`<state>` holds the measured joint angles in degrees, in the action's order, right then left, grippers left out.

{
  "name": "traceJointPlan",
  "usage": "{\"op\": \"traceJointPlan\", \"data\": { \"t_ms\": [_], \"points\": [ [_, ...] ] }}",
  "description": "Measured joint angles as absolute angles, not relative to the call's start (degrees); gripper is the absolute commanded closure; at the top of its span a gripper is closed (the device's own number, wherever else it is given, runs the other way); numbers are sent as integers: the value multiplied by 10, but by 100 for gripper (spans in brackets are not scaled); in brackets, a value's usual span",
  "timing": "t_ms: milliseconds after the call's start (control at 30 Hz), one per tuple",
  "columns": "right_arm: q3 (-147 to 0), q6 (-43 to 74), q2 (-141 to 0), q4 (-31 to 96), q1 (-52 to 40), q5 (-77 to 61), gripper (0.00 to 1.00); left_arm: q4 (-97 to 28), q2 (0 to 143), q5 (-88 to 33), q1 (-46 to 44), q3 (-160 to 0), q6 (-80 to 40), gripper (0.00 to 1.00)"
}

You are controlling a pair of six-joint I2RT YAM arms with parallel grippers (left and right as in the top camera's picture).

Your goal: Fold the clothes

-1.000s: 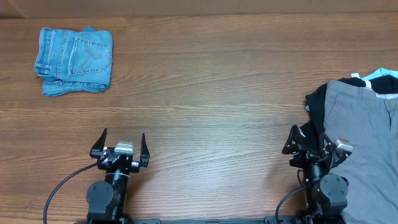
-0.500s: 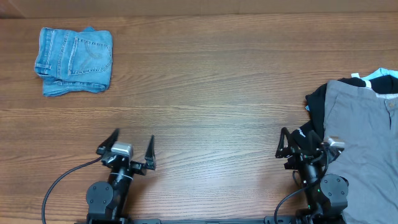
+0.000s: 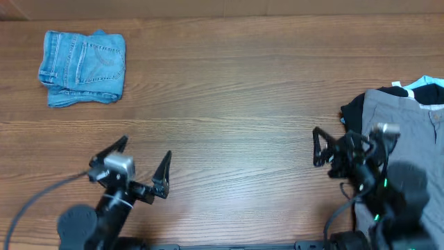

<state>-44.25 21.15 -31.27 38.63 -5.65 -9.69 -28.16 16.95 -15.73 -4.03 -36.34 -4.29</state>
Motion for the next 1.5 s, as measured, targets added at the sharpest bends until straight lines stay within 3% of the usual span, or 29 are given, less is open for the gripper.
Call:
{"op": "traceJointPlan", "data": {
  "t_ms": [267,500,733,1067,1500],
  "points": [
    [-728,197,-612,623,-55,-81,0,-502,429,-104,-40,-653,-42,0],
    [-839,154,-786,691,-51,-72,0,-616,607,-96,-40,-826,-23,0],
    [-842,148,-866,687,1,-57,2,-632,669,-135,-40,-842,-14,0],
    [-844,166,-1014,648,212,-32,32,-674,718,-150,-40,-844,-13,0],
    [-844,164,-1119,650,233,-4,34,-670,791,-143,-40,-845,-13,0]
  ]
}}
